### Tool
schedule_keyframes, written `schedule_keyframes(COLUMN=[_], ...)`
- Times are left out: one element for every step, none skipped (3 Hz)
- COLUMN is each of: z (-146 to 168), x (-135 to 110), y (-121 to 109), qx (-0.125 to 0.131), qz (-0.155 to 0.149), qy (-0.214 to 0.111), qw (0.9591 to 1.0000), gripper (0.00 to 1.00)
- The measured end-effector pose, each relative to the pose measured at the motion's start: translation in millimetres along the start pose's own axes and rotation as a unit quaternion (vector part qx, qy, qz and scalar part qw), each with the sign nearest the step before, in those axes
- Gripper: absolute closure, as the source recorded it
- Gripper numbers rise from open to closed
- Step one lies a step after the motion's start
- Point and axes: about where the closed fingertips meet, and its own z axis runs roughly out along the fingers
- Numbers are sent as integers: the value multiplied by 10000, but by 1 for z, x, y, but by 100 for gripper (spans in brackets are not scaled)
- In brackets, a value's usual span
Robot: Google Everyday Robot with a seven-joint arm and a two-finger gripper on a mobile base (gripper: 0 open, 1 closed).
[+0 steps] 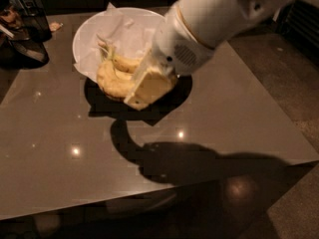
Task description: Pick banana from white bowl
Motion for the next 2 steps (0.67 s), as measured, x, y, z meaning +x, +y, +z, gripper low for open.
schedule_keyframes(z=[2,4], x=[15,18], y=[29,31], qx=[-114,-141], qz=[189,227], qy=[-67,-62], qw=[9997,9996], gripper=[100,100])
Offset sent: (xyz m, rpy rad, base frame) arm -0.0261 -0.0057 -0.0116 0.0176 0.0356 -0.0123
